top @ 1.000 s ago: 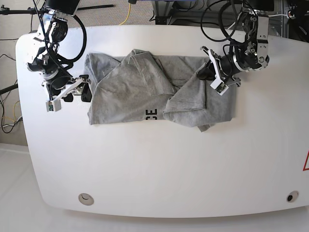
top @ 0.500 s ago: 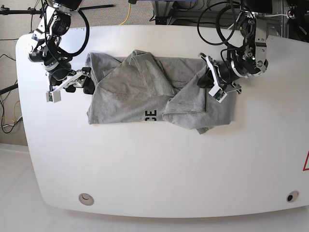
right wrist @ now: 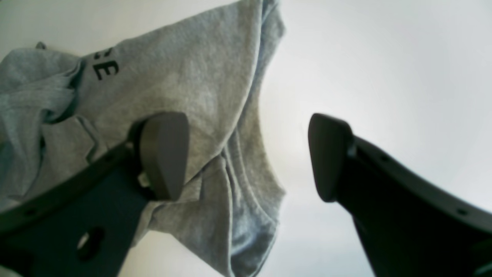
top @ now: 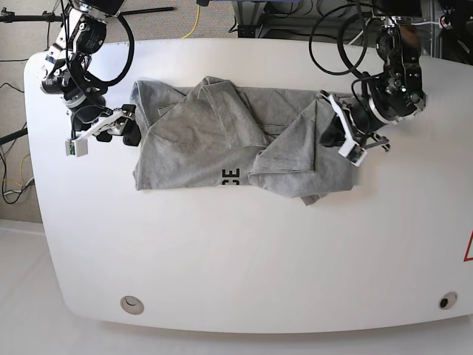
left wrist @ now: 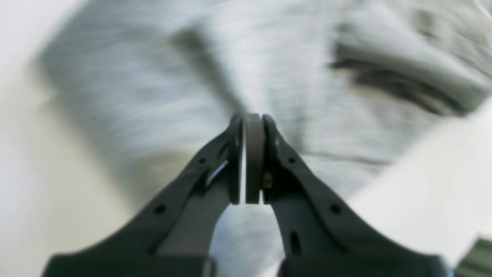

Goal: Fold the T-shirt properly
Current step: 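Pinch the folded shirt edge with the left gripper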

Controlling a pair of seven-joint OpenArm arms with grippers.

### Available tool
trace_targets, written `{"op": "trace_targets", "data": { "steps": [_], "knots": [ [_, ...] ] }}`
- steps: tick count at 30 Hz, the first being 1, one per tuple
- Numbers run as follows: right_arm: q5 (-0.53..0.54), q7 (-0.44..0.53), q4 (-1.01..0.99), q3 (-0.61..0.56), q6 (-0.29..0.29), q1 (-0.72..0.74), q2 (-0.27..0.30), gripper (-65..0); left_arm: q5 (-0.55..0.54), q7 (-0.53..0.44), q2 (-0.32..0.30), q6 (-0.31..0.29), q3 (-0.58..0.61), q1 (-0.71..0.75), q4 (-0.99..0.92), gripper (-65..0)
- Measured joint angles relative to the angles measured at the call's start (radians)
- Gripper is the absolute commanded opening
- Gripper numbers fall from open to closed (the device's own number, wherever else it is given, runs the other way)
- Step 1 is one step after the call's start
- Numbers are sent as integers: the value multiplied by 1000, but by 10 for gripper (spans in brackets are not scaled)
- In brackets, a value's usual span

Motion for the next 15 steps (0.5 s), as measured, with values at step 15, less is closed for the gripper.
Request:
{"op": "trace_targets", "data": {
  "steps": [15],
  "knots": [
    [0,0,-1,1,0,0,2,-195,3,3,25,-2,-79,-126,-36,-645]
  ]
}}
